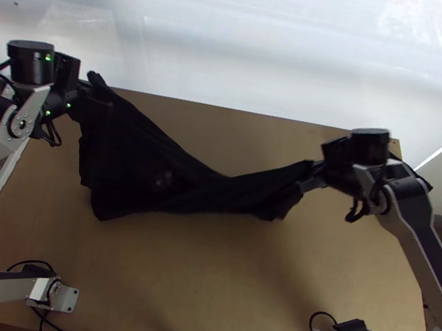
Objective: Fold the t-shirt
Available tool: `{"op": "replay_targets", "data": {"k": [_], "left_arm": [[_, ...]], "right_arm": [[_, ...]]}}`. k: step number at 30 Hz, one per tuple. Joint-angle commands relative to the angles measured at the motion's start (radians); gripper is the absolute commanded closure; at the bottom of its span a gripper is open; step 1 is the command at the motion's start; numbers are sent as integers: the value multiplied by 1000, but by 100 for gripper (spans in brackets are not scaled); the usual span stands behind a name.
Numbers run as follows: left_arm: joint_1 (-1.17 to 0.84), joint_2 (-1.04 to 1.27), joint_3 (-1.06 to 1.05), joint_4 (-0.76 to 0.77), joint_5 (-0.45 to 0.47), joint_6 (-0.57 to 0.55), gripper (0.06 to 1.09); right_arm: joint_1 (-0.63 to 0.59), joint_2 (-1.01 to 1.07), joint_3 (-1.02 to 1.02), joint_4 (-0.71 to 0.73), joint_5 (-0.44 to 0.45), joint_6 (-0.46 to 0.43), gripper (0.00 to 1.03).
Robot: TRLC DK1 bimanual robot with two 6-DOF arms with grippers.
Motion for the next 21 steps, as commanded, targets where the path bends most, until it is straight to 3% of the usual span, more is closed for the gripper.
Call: {"op": "replay_targets", "data": {"k": [1,10,17,21], "left_arm": [[52,-13,132,53,-43,18,105],[70,-27,264,215,-148,39,105],[72,-143,237,203,-149,36,105],[78,-216,240,195,-151,42,105]], "right_arm": [[-112,-3,234,23,37,-46,100],[-117,-83,269,247,135,-153,100],[-118,-288,95,250,152,-176,100],[-118,-380,91,253,157,-184,100]]}}
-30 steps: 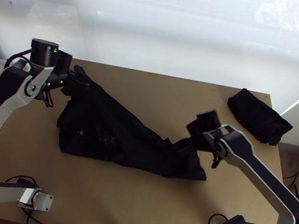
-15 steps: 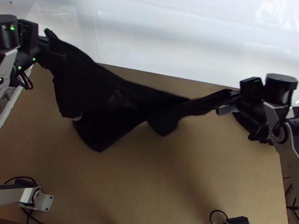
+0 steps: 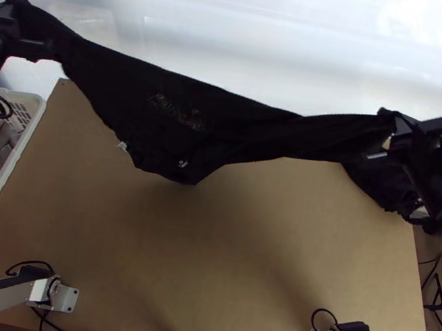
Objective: Fold the t-shirt
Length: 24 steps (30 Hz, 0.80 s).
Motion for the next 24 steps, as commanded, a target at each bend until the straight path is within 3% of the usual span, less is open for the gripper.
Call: {"op": "replay_targets", "data": {"k": [1,8,11,15,24], "left_arm": [[6,-117,11,-6,-8,5,105],[-121,-238,13,-107,-3,50,105],[-204,-248,-3,-206,0,48,105],[-236,-258,-142,-212,0,65,105],[-114,-272,-573,120,-3,106,105]], "right_arm": [[-1,-173,-57,38,15,-31,100],[-3,-299,-101,127,15,-74,100],[-14,-310,-128,130,16,-57,100],[-18,-241,-197,171,15,-17,100],[11,190,-272,492,4,84,100]]}}
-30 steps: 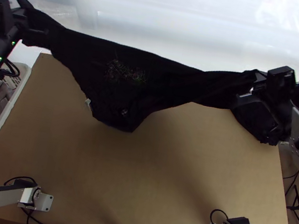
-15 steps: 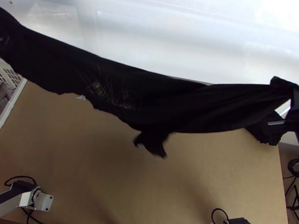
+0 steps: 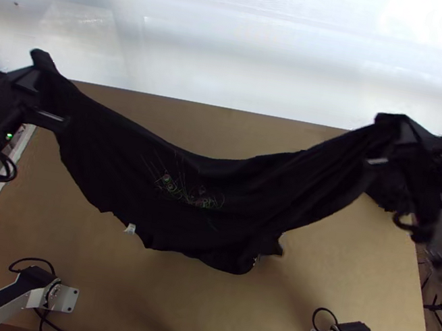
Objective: Fold the t-shirt
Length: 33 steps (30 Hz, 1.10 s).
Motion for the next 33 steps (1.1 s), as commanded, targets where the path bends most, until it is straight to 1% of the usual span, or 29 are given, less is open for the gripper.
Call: {"op": "replay_targets", "data": {"k": [1,7,13,14,15,17,18,19,23,24,28,33], "left_arm": [[80,-14,-278,195,-1,20,105],[161,-20,-416,299,0,23,105],[174,4,-549,434,0,22,105],[169,16,-566,451,0,19,105],[163,29,-578,465,0,16,105],[149,53,-598,482,0,6,105],[144,66,-607,488,0,0,105],[140,76,-615,488,0,-7,105],[123,92,-649,491,0,-44,105],[118,92,-655,491,2,-53,105],[103,81,-696,480,0,-76,105],[108,69,-769,474,0,-81,104]], "right_arm": [[24,319,-28,233,-6,49,100],[36,598,56,342,-6,44,100],[43,739,90,363,-6,52,100],[50,753,89,365,-5,52,97],[56,759,79,365,-5,57,81],[70,761,55,363,-5,92,35],[79,761,47,346,-5,106,15],[89,761,44,313,-5,113,4],[119,692,-13,239,-5,149,4],[125,669,-20,202,-6,156,4],[171,580,-29,-3,-12,189,5],[257,471,-51,-227,-86,222,5]]}}
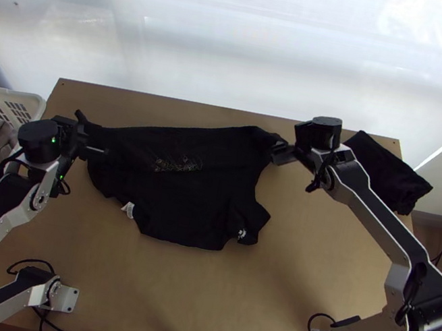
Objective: Fold the t-shirt
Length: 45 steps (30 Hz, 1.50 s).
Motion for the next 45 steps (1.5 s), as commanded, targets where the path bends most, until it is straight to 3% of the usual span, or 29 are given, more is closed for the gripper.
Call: {"op": "replay_targets", "data": {"k": [1,7,9,13,16,34,42,45], "left_arm": [[0,-6,-90,-3,2,-16,104],[20,23,-101,28,2,-19,103],[21,25,-99,28,2,-22,85],[23,17,-106,-13,0,-30,32],[27,0,-121,-49,2,-33,12],[43,-86,-132,-196,5,-42,11],[41,-86,-132,-236,5,-27,11],[41,-92,-132,-248,5,-25,11]], "right_arm": [[118,-144,-48,-276,-66,53,5],[200,-236,-165,-296,-66,63,5],[216,-239,-158,-307,-68,65,5],[328,-224,-123,-333,-83,59,5],[430,-208,-123,-333,-83,53,5],[642,-133,-281,-290,-103,10,5],[713,-106,-301,-255,-161,-15,11],[719,-78,-303,-232,-191,-16,19]]}}
